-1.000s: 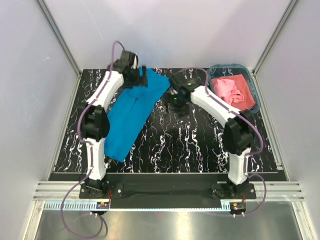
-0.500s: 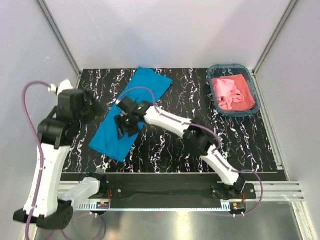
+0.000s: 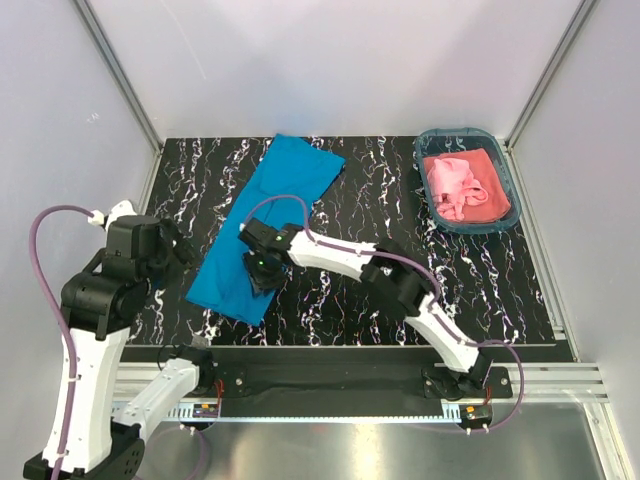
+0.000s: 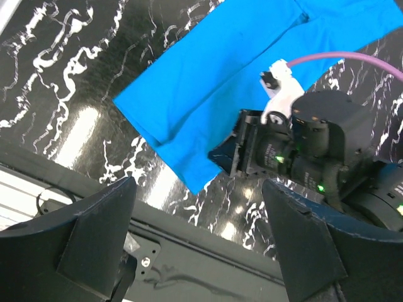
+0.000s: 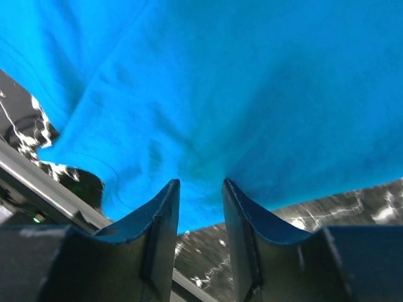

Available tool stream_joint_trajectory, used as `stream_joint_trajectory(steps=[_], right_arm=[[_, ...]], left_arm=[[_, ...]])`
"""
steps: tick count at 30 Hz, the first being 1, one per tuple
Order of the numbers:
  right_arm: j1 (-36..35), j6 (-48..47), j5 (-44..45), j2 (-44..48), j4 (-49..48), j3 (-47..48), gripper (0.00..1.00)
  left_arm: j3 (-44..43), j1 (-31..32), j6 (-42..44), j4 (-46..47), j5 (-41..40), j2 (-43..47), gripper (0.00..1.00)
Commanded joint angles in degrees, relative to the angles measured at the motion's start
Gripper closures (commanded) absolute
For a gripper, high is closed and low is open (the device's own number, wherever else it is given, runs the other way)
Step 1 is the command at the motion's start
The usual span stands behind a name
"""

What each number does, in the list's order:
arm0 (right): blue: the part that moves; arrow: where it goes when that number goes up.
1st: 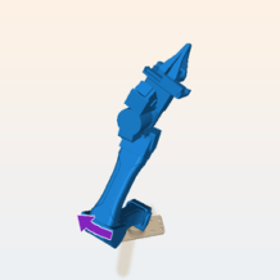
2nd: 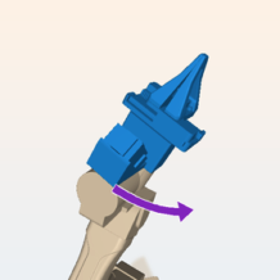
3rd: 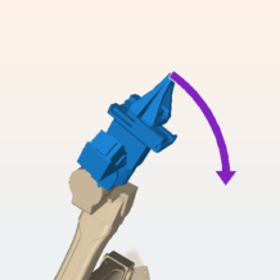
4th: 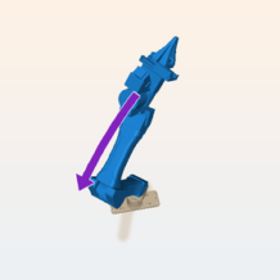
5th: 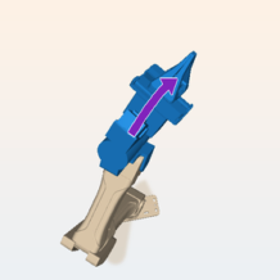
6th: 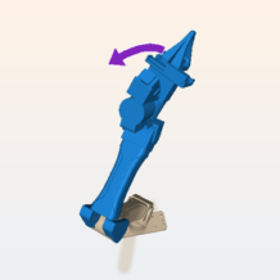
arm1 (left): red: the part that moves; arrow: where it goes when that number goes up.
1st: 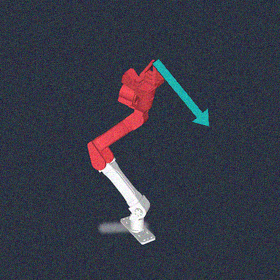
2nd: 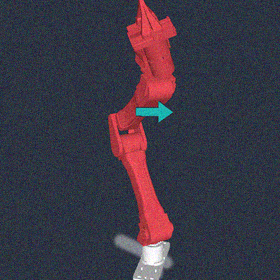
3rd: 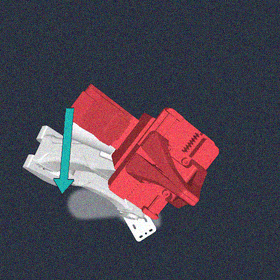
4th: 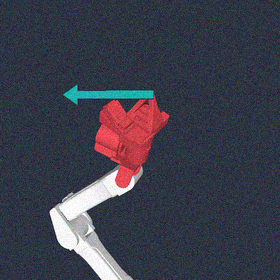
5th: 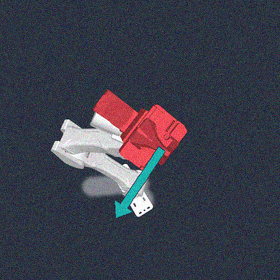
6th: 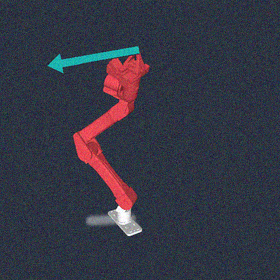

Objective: Fold and stack the t-shirts
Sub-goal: Fold the tshirt

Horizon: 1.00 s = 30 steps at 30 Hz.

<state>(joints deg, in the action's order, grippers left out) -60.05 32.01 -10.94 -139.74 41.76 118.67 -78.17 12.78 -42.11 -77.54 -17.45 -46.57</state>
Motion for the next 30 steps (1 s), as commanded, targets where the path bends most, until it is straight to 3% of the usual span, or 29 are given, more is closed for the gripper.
stream_joint_trajectory(steps=[1,9,12,15,18,21,25,26,30], right_arm=[[1.3,-0.6,7.2,4.8,1.2,-15.7,0.59],[5.8,0.3,12.1,26.5,-2.8,-47.7,0.52],[7.6,-0.2,13.0,33.6,-1.5,-52.3,0.48],[7.8,-0.1,13.9,41.2,-0.5,-56.8,0.39],[7.8,1.3,11.1,48.2,-2.3,-59.0,0.32],[7.8,4.0,4.0,51.3,-5.3,-59.4,0.33],[7.8,7.7,-0.7,52.6,-8.0,-60.7,0.48],[7.8,8.9,-1.5,52.7,-8.8,-61.4,0.59],[7.7,11.1,-7.1,52.0,-16.1,-66.3,0.90]], left_arm=[[0.8,0.1,0.6,0.6,3.5,0.4,0.14],[14.3,2.2,2.0,9.1,18.5,-0.5,0.17],[21.0,6.0,0.0,13.4,21.4,-0.5,0.16],[26.6,10.2,-2.9,16.5,23.2,-1.3,0.16],[30.4,13.1,-4.9,19.8,23.9,-0.9,0.16],[34.5,15.6,-6.5,25.8,27.1,-1.3,0.18],[38.5,22.3,-13.0,39.5,32.0,-5.4,0.23],[38.7,24.0,-15.4,41.8,32.0,-6.9,0.24],[37.0,31.9,-19.0,48.8,28.9,-16.2,0.31]])
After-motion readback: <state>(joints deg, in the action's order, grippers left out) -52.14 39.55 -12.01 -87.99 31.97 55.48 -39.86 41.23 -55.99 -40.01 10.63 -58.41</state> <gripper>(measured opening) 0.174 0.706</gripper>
